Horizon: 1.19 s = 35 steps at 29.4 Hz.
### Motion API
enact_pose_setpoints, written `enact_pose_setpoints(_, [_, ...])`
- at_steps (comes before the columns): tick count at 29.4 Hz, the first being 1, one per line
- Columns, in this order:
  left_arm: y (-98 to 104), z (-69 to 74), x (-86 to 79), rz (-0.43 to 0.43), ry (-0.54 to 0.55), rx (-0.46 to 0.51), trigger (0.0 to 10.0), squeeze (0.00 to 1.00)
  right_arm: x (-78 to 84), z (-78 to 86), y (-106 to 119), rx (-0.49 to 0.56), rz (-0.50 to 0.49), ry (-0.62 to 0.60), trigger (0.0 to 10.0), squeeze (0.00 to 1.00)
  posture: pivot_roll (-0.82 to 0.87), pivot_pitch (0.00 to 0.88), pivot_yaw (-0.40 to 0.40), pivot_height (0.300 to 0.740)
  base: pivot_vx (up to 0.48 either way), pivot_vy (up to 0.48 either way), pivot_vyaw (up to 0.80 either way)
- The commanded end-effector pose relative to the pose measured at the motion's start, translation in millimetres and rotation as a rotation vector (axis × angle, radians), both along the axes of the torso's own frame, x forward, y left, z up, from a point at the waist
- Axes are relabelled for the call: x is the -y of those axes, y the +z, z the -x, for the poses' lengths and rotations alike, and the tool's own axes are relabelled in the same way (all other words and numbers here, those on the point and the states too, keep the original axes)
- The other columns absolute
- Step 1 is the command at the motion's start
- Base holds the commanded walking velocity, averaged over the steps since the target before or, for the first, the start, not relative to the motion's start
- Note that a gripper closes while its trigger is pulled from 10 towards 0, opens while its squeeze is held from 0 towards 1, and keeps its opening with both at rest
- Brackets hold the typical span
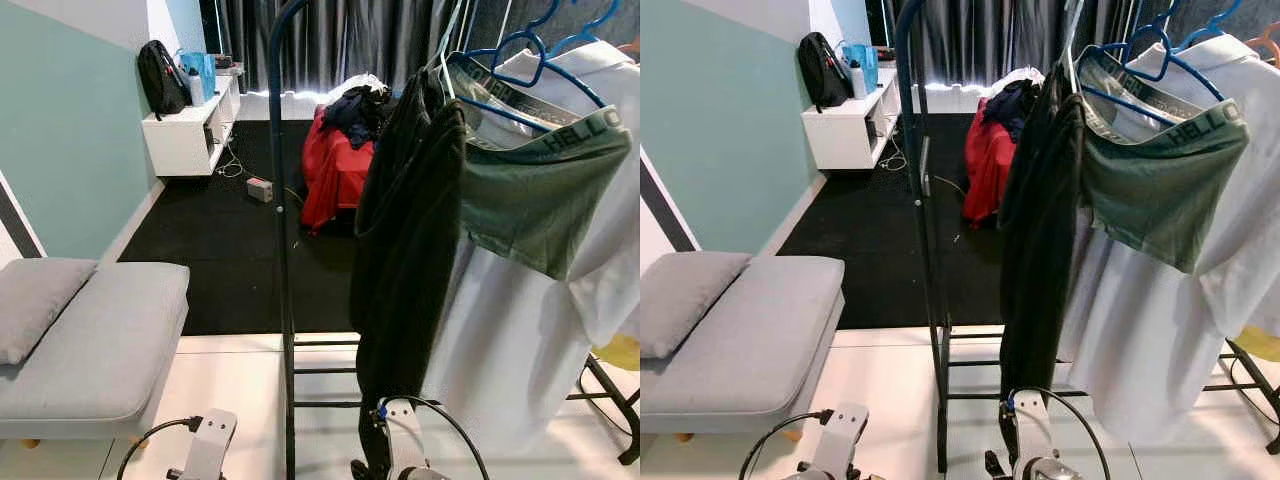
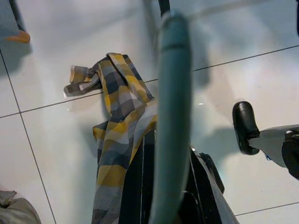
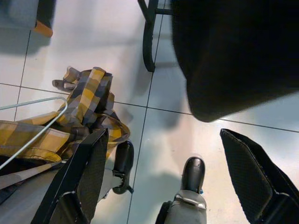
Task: Hang hanger
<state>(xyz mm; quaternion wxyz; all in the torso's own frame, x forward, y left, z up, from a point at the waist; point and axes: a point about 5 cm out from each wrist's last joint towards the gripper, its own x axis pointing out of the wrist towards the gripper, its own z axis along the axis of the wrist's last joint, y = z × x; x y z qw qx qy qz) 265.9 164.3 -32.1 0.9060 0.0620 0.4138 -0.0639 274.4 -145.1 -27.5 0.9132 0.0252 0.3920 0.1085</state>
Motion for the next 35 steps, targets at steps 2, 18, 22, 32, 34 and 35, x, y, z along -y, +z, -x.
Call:
enact_pose_setpoints(2, [-3.9,4.0,1.5,0.007,0.009,-0.028,10.0,0.00,0.8,2.4,-2.4,-0.020,0.013,0.012,10.0,0.00,0.04,0.108,0.006,0.740,0.000,0.000,0.00])
enact_pose_setpoints(18, [-4.6,5.2,-4.9,-0.021,-0.009,-0.039,10.0,0.00,-4.5,3.8,-3.6,-0.010,-0.007,-0.022,10.0,0.00,0.07,0.099,0.036,0.740,0.000,0.000,0.00])
enact_pose_setpoints(22, [-4.6,5.3,-5.1,-0.039,-0.023,-0.035,10.0,0.00,-4.3,5.2,-4.8,-0.019,-0.016,-0.026,10.0,0.00,0.08,0.075,0.031,0.740,0.000,0.000,0.00])
enact_pose_setpoints(32, [-5.5,6.1,-0.9,-0.038,-0.028,-0.032,10.0,0.00,-3.3,6.3,-5.6,-0.028,0.002,0.001,10.0,0.00,0.06,0.094,0.007,0.740,0.000,0.000,0.00])
enact_pose_setpoints(34, [-6.4,7.2,0.0,-0.035,-0.026,-0.033,10.0,0.00,-2.4,7.2,-6.3,-0.030,0.004,0.002,10.0,0.00,0.06,0.087,0.004,0.740,0.000,0.000,0.00])
enact_pose_setpoints(35, [-6.4,7.2,0.0,-0.035,-0.026,-0.033,10.0,0.00,-2.4,7.2,-6.3,-0.030,0.004,0.002,10.0,0.00,0.06,0.087,0.004,0.740,0.000,0.000,0.00])
